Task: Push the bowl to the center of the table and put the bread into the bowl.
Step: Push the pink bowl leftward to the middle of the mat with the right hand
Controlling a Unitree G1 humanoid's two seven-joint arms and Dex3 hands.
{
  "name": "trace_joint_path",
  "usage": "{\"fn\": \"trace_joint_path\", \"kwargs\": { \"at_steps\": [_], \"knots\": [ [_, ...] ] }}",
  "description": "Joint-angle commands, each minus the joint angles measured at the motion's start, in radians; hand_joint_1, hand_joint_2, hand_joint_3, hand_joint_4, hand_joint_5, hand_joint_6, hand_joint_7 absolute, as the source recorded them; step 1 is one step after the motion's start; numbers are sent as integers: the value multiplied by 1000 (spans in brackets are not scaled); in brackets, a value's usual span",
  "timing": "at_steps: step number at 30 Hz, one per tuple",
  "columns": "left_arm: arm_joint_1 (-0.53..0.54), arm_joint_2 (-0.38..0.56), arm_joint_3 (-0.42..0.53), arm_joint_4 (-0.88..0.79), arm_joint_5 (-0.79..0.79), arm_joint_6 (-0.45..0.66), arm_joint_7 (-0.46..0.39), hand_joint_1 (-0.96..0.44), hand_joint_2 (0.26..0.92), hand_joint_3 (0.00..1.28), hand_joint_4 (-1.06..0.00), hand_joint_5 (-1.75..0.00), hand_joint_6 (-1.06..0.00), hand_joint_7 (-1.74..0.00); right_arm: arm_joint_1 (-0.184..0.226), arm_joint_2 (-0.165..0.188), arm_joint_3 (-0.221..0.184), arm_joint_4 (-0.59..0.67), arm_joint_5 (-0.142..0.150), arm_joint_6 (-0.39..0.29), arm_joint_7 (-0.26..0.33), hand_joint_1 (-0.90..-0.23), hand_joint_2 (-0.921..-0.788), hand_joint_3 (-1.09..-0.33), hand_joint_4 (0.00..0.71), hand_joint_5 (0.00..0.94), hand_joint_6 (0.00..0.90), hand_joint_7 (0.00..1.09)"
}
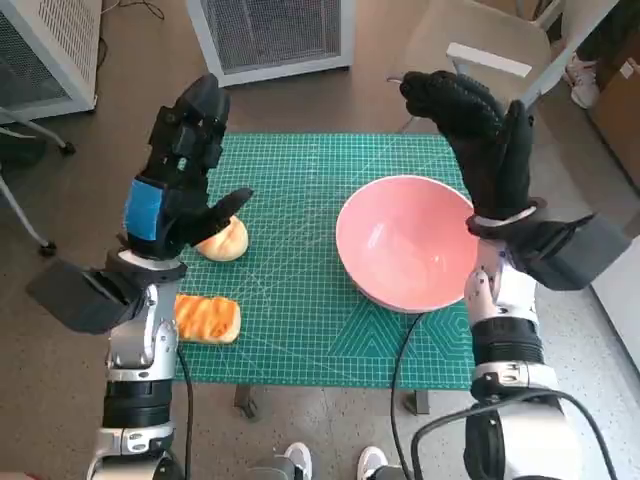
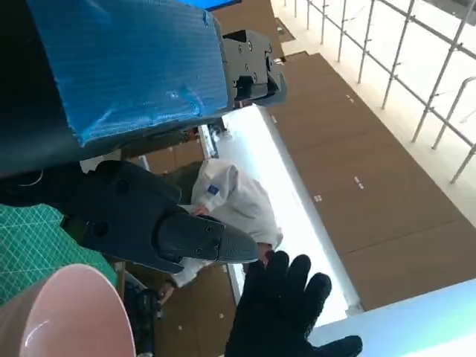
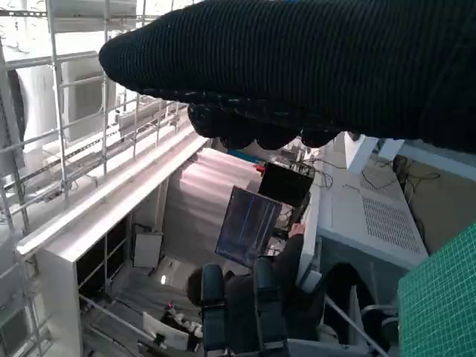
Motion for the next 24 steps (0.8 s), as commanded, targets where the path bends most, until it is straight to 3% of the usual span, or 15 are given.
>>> {"fn": "trace_joint_path", "kwargs": {
  "at_steps": [1,23,24],
  "knots": [
    [-13,4,1,1,8,-18,-3,-447,921,182,-50,-3,1,-458,4,-3,-3,9,8,11,7,-588,-921,-623,191,7,86,457],
    [-11,2,-5,-7,21,-16,3,-408,921,233,-49,-1,1,-450,14,-17,-14,7,22,12,23,-578,-921,-609,194,5,89,453],
    [-10,2,-3,-6,20,-18,3,-408,921,233,-49,-1,1,-450,0,-51,-40,59,31,10,28,-578,-921,-609,194,5,89,452]
  ]
}}
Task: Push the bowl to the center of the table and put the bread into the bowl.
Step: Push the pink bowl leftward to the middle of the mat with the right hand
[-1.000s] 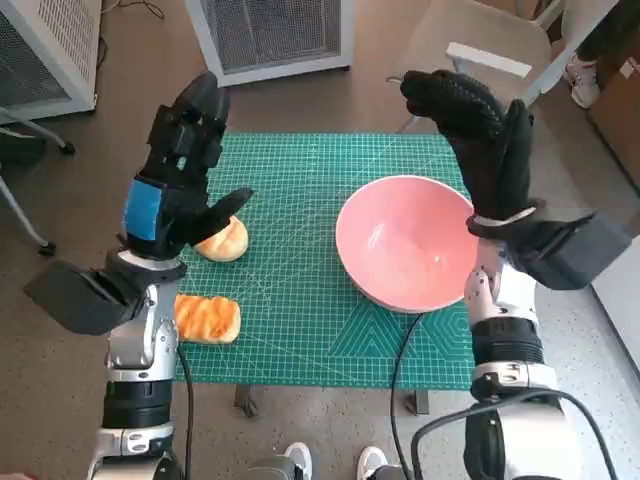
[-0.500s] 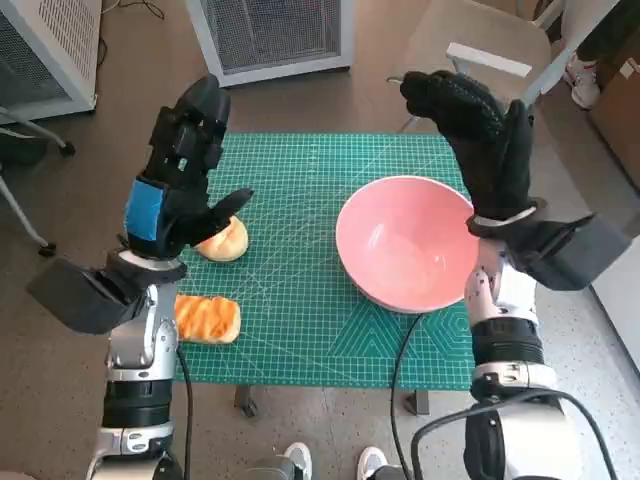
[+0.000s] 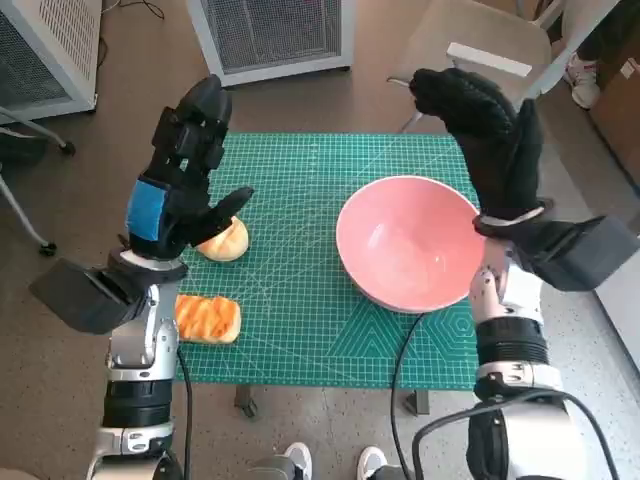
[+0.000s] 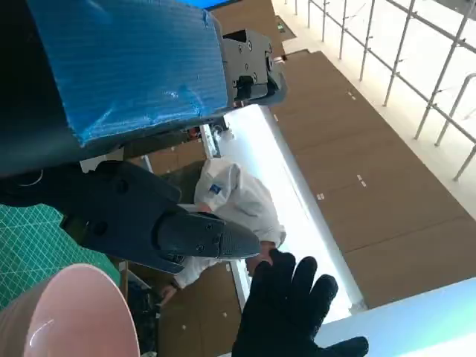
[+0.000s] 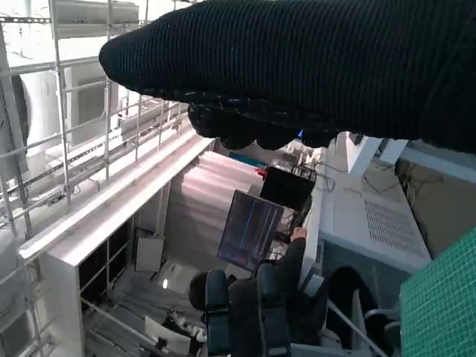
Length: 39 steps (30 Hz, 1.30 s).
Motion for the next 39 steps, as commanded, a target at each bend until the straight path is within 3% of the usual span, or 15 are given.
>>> {"fn": "trace_joint_path", "kwargs": {
  "at_steps": [1,3,5,7,12,15,19,39],
  "knots": [
    [-9,2,2,-8,8,-17,4,-402,921,234,-49,-1,1,-450,-11,-64,-48,105,22,8,18,-575,-921,-613,190,4,98,431],
    [-8,1,2,-9,8,-17,5,-385,921,237,-49,-1,1,-449,-26,-95,-75,160,33,5,24,-566,-921,-620,180,2,151,320],
    [-9,0,2,-9,8,-17,6,-378,921,240,-49,-1,1,-448,-33,-97,-81,177,34,-2,31,-563,-921,-623,177,1,172,277],
    [-9,-1,2,-5,9,-22,6,-374,921,242,-48,0,1,-447,-38,-114,-90,220,13,-17,-4,-574,-921,-625,172,0,185,247],
    [-9,-2,0,-2,9,-26,8,-372,921,246,-47,0,1,-445,-47,-126,-99,262,-7,-36,-31,-601,-921,-630,167,0,194,224],
    [-9,-4,0,0,6,-28,8,-374,921,247,-47,0,1,-446,-40,-147,-94,302,-39,-22,-100,-615,-921,-646,158,0,198,214],
    [-10,-4,-1,1,6,-29,8,-375,921,247,-47,0,1,-448,-40,-151,-95,313,-55,-20,-122,-621,-921,-659,150,0,202,205],
    [5,-5,3,-19,-5,-17,9,-376,921,251,-48,-1,1,-445,-14,-183,-99,371,-105,131,-226,-570,-921,-697,117,2,190,158]
  ]
}}
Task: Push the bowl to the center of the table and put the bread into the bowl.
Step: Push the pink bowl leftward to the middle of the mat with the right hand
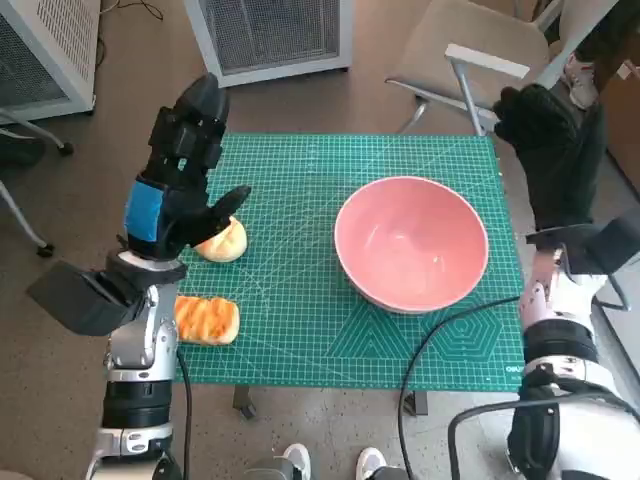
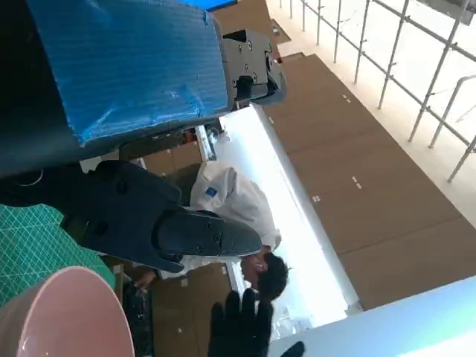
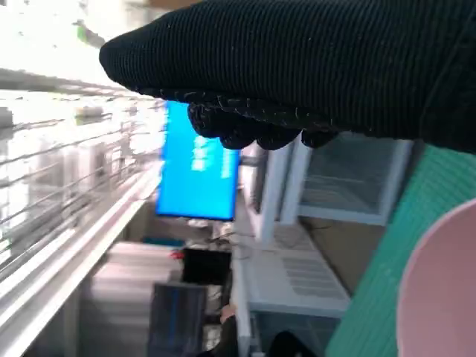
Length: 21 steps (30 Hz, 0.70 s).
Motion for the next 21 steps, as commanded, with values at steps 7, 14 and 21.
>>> {"fn": "trace_joint_path", "kwargs": {
  "at_steps": [7,14,21],
  "knots": [
    [9,-1,4,-29,-7,5,2,-372,921,256,-48,-1,1,-443,34,-4,-12,28,-31,69,-28,-555,-921,-705,115,1,176,138],
    [13,-1,4,-36,-8,9,2,-371,920,259,-47,0,1,-441,38,-3,-19,29,-38,82,-32,-552,-921,-706,110,0,175,127],
    [20,-1,5,-46,-10,15,2,-371,920,260,-47,0,1,-441,55,-2,-18,40,-53,123,-57,-552,-921,-705,106,0,176,115]
  ]
}}
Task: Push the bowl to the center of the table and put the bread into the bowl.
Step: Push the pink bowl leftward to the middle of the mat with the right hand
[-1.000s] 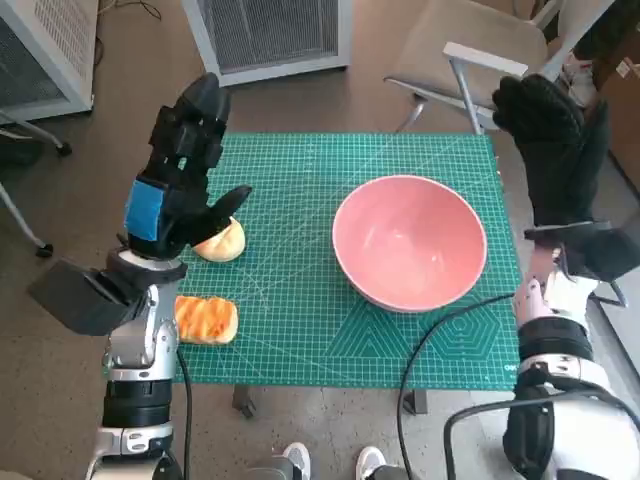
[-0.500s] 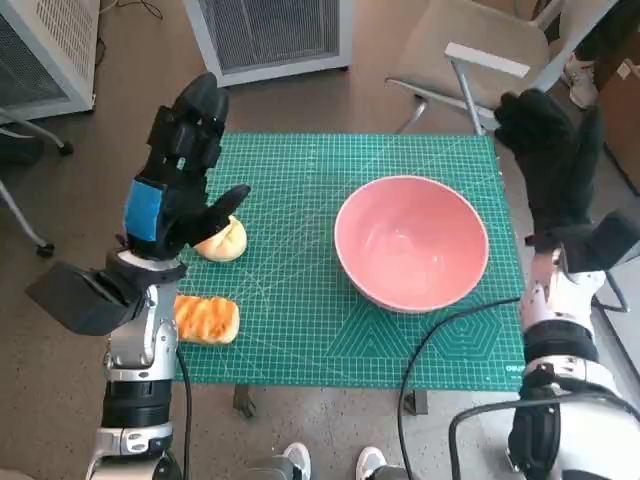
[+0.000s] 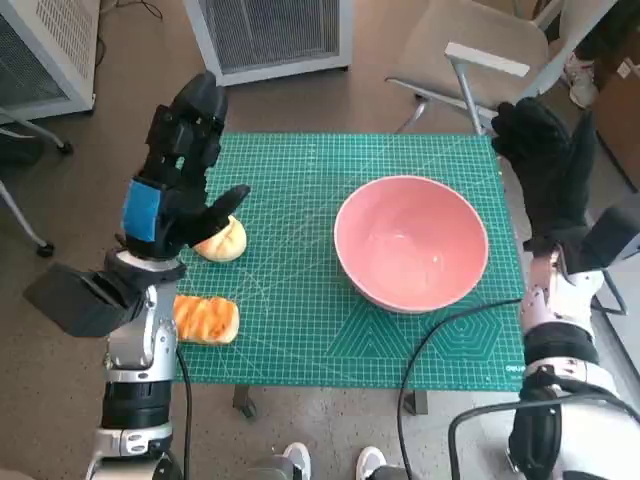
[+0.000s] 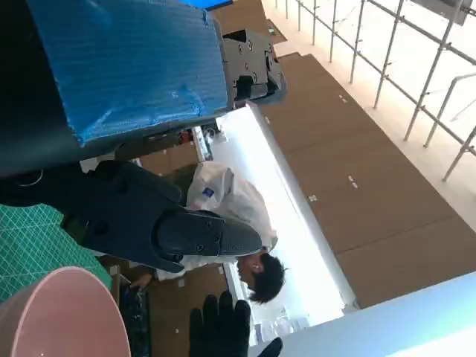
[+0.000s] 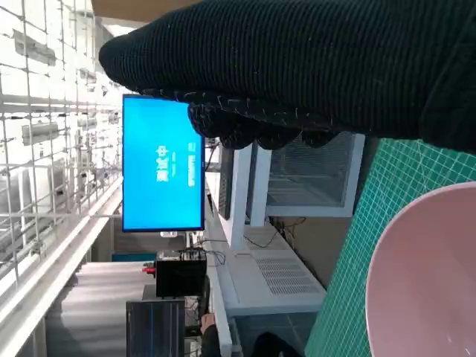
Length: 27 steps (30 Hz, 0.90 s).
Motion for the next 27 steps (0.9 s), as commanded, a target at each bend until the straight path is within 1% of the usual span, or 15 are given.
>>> {"fn": "trace_joint_path", "kwargs": {
  "at_steps": [1,22,24,26,27],
  "knots": [
    [13,-1,5,-20,-7,9,2,-371,920,260,-47,0,1,-441,41,-1,-3,23,-20,39,-22,-550,-921,-705,105,0,176,113],
    [14,-1,5,-23,-7,13,2,-371,919,262,-47,0,1,-441,41,1,-18,20,-36,43,-23,-546,-921,-707,104,0,187,89],
    [38,3,11,-44,-14,22,1,-370,919,262,-47,0,1,-447,85,12,-16,39,-45,120,-65,-542,-921,-700,108,2,196,91],
    [49,5,13,-56,-18,28,0,-369,919,263,-46,0,1,-462,104,17,-16,46,-50,154,-84,-533,-921,-685,117,5,218,97],
    [50,5,13,-58,-18,30,0,-369,919,263,-46,0,1,-464,105,17,-16,44,-51,157,-85,-532,-921,-682,119,6,221,97]
  ]
}}
